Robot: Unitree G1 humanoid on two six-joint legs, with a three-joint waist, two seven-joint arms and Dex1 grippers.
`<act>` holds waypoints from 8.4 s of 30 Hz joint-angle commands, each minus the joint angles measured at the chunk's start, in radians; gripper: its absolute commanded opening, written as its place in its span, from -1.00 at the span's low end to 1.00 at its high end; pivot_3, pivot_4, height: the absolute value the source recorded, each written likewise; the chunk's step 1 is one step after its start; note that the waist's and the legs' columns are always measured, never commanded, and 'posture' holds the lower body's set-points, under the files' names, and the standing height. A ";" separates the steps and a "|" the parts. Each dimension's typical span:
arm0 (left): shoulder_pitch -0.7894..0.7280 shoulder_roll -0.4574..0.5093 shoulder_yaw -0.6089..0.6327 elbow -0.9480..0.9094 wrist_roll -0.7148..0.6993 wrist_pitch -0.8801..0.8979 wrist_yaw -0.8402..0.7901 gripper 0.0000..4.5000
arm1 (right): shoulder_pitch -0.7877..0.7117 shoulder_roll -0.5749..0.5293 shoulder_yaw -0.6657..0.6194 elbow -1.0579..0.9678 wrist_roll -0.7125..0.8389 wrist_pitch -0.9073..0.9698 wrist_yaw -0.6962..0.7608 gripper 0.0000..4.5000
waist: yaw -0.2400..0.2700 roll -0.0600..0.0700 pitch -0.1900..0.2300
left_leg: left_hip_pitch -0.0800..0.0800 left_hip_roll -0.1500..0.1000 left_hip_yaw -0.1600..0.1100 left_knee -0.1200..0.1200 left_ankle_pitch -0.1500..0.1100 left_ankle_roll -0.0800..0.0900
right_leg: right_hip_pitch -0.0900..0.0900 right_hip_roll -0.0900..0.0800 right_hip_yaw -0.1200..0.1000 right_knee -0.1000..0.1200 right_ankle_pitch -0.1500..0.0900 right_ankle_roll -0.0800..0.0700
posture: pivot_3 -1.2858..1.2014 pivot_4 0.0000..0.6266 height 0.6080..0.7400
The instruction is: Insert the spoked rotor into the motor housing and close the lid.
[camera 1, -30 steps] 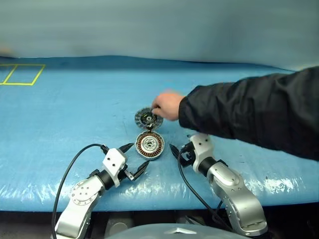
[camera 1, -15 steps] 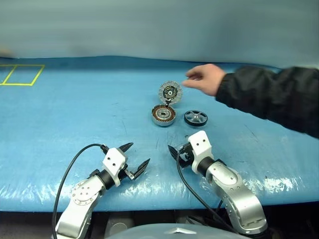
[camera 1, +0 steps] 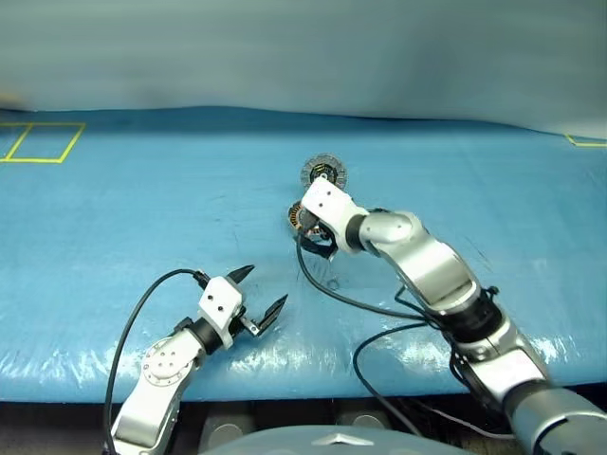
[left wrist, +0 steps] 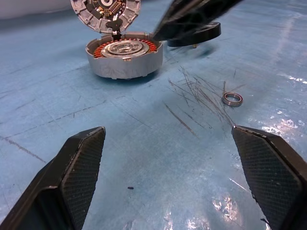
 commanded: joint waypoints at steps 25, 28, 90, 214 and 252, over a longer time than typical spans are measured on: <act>0.106 -0.011 0.035 -0.034 0.028 -0.083 0.102 1.00 | -0.121 0.093 0.117 0.560 -0.102 -0.128 0.229 -0.15 | -0.007 0.003 0.002 | 0.008 0.000 0.000 0.001 0.000 0.000 | 0.005 0.000 0.000 0.001 -0.004 0.002 | 0.03 -0.52 1.00; 0.102 -0.007 0.039 -0.033 0.032 -0.085 0.102 1.00 | -0.119 0.124 0.136 0.597 -0.115 -0.103 0.241 -0.15 | -0.016 0.002 -0.001 | 0.016 0.000 0.000 0.000 0.000 0.000 | 0.008 0.000 0.000 0.001 -0.005 0.001 | 0.03 -0.52 1.00; 0.003 0.047 0.039 0.005 -0.069 -0.009 -0.103 1.00 | 0.850 0.094 -0.255 -0.151 -0.001 -0.601 -0.177 0.69 | 0.001 -0.002 -0.001 | 0.000 0.006 0.003 0.002 -0.004 -0.003 | -0.004 0.004 0.001 0.000 -0.006 -0.001 | 0.03 -0.52 1.00; 0.074 -0.004 0.021 0.009 -0.038 -0.047 0.017 1.00 | 0.525 0.179 -0.004 -0.292 0.047 -0.145 -0.220 -0.99 | 0.007 -0.007 0.004 | 0.010 0.006 0.007 0.000 -0.006 -0.003 | 0.002 0.003 0.004 -0.003 -0.006 -0.001 | 0.03 -0.52 1.00; 0.073 -0.015 0.024 0.035 -0.032 -0.067 0.009 1.00 | 0.503 0.177 0.013 -0.201 0.028 -0.167 -0.231 -0.99 | -0.005 -0.007 0.004 | 0.012 0.006 0.007 0.000 -0.006 -0.003 | 0.002 0.003 0.004 -0.003 -0.006 -0.001 | 0.03 -0.52 1.00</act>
